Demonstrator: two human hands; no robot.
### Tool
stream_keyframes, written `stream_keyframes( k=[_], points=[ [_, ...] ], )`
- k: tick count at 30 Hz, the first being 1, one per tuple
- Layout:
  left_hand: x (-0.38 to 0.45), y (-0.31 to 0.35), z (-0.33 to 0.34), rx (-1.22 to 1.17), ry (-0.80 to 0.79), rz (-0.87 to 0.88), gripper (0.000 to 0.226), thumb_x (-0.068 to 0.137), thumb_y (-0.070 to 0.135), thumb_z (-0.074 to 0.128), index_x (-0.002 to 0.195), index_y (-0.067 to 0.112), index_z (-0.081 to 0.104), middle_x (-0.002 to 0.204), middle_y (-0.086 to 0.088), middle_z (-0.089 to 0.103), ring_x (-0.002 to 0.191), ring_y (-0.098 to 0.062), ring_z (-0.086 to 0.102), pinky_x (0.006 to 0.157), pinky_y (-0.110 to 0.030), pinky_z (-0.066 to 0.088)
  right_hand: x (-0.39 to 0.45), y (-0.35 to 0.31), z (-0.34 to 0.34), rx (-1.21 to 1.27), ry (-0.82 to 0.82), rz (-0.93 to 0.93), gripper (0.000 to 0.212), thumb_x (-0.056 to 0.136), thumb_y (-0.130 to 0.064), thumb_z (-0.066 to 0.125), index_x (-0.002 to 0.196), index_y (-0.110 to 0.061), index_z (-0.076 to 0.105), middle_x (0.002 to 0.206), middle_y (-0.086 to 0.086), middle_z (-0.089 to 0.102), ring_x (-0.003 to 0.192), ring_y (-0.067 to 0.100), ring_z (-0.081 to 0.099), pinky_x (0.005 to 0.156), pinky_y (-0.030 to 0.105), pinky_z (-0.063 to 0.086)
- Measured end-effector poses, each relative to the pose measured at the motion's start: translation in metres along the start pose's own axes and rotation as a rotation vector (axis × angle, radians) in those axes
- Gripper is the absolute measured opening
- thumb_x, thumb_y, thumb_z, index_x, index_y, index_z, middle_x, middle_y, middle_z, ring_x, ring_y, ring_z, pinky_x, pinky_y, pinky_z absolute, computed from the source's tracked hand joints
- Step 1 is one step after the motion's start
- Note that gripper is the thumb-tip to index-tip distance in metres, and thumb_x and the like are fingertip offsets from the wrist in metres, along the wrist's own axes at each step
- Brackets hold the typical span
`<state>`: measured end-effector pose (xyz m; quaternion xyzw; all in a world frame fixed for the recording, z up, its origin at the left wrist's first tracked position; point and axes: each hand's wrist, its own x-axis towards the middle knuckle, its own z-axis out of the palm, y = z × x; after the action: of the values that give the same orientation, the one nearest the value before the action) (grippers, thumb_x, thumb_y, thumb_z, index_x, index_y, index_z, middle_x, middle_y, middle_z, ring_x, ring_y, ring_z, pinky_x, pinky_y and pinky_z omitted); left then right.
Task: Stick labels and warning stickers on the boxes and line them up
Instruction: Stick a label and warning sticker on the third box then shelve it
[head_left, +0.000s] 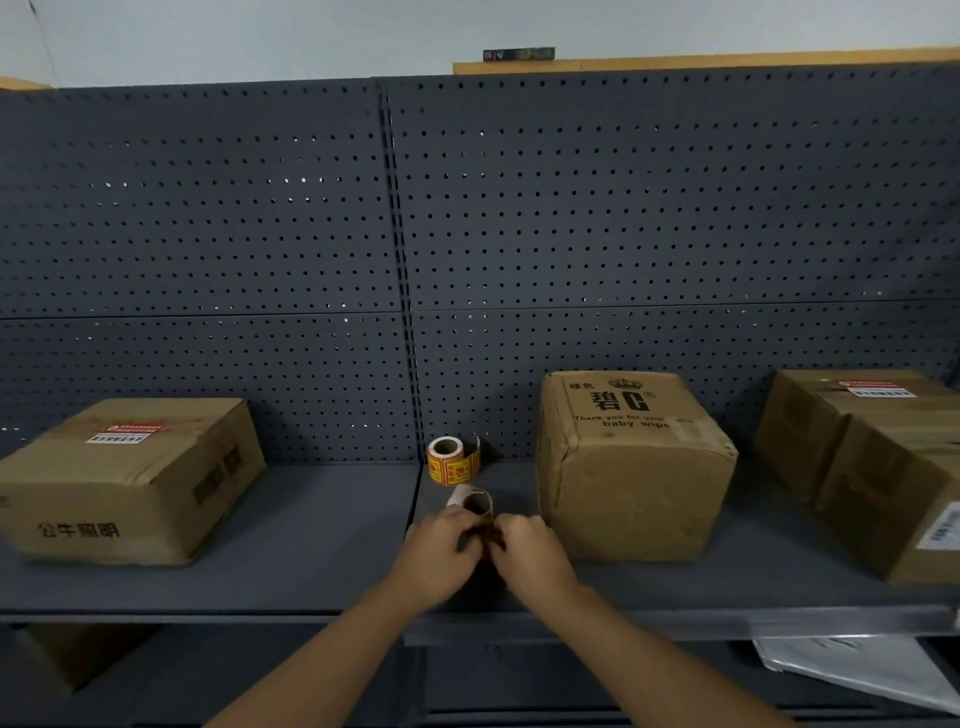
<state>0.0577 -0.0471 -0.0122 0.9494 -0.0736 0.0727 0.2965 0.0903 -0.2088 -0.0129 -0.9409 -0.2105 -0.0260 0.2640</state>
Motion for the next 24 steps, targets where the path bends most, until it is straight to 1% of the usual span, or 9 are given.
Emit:
stream_keyframes(
  k=[2,4,7,10,13,15,18,21,24],
  points=[
    [-0.0017,0.0029,0.0023,0.074,0.004,0.030,0.038,0.091,0.026,0.049,0.122,0.037,0.070,0.120,0.012,0.066,0.106,-0.013,0.060,0.092,-0.039,0.051,-0.0002,0.0027,-0.0003,0.004,-0.003,0.004,0.019,0.101,-0.027,0.057,0.095,-0.012,0.068,0.094,0.010,0.074,0.087,0.029,0.071,0.074,0.043,0.056],
    [-0.0023,0.0033,0.0039,0.190,0.038,0.040,0.037,0.095,0.024,0.049,0.123,0.040,0.068,0.124,0.014,0.063,0.109,-0.016,0.056,0.094,-0.035,0.043,0.0011,0.0055,-0.0001,0.009,-0.001,0.015,0.019,0.101,-0.027,0.057,0.094,-0.013,0.067,0.093,0.009,0.073,0.086,0.028,0.070,0.074,0.045,0.057],
    [-0.0046,0.0028,0.0042,0.304,0.107,0.044,0.034,0.101,0.024,0.050,0.126,0.041,0.066,0.125,0.015,0.063,0.114,-0.015,0.055,0.096,-0.031,0.033,0.0027,0.0074,-0.0010,0.031,0.001,0.020,0.016,0.100,-0.026,0.058,0.093,-0.014,0.067,0.091,0.008,0.072,0.085,0.026,0.070,0.075,0.045,0.058],
    [-0.0059,0.0009,0.0042,0.327,0.148,0.070,0.034,0.101,0.020,0.053,0.125,0.040,0.068,0.125,0.012,0.066,0.116,-0.014,0.060,0.096,-0.029,0.032,0.0024,0.0075,-0.0011,0.057,-0.009,0.005,0.014,0.101,-0.023,0.058,0.096,-0.014,0.067,0.093,0.007,0.072,0.086,0.024,0.069,0.075,0.041,0.058],
    [-0.0070,-0.0006,0.0070,0.351,0.178,0.086,0.033,0.098,0.016,0.057,0.120,0.036,0.071,0.124,0.009,0.068,0.111,-0.018,0.064,0.090,-0.029,0.033,0.0024,0.0073,0.0018,0.107,-0.015,0.005,0.013,0.101,-0.021,0.058,0.098,-0.014,0.068,0.093,0.005,0.072,0.085,0.019,0.070,0.076,0.038,0.059],
    [-0.0069,-0.0011,0.0083,0.368,0.183,0.095,0.035,0.095,0.012,0.060,0.119,0.035,0.072,0.123,0.008,0.068,0.109,-0.020,0.066,0.087,-0.029,0.031,0.0024,0.0058,0.0029,0.140,-0.023,0.012,0.013,0.102,-0.022,0.059,0.100,-0.015,0.069,0.093,0.004,0.073,0.082,0.017,0.071,0.073,0.037,0.061],
    [-0.0054,0.0027,0.0047,0.382,0.177,0.088,0.037,0.097,0.012,0.057,0.124,0.035,0.069,0.132,0.010,0.063,0.116,-0.018,0.062,0.087,-0.029,0.027,0.0031,0.0040,0.0018,0.162,-0.027,0.010,0.014,0.102,-0.023,0.059,0.098,-0.016,0.070,0.091,0.002,0.072,0.081,0.015,0.071,0.073,0.035,0.061],
    [-0.0047,0.0049,0.0017,0.402,0.137,0.065,0.042,0.099,0.011,0.053,0.130,0.037,0.064,0.138,0.012,0.058,0.122,-0.015,0.057,0.086,-0.028,0.024,0.0026,0.0033,0.0001,0.185,-0.025,0.010,0.014,0.100,-0.024,0.059,0.098,-0.016,0.071,0.088,0.001,0.072,0.079,0.016,0.070,0.073,0.039,0.061],
    [-0.0059,0.0078,-0.0014,0.408,0.128,0.033,0.043,0.100,0.012,0.052,0.132,0.039,0.062,0.136,0.012,0.058,0.122,-0.014,0.057,0.089,-0.028,0.028,0.0014,0.0050,-0.0013,0.222,-0.027,0.021,0.015,0.100,-0.025,0.059,0.101,-0.018,0.072,0.088,0.001,0.072,0.079,0.016,0.070,0.069,0.042,0.062]
  ],
)
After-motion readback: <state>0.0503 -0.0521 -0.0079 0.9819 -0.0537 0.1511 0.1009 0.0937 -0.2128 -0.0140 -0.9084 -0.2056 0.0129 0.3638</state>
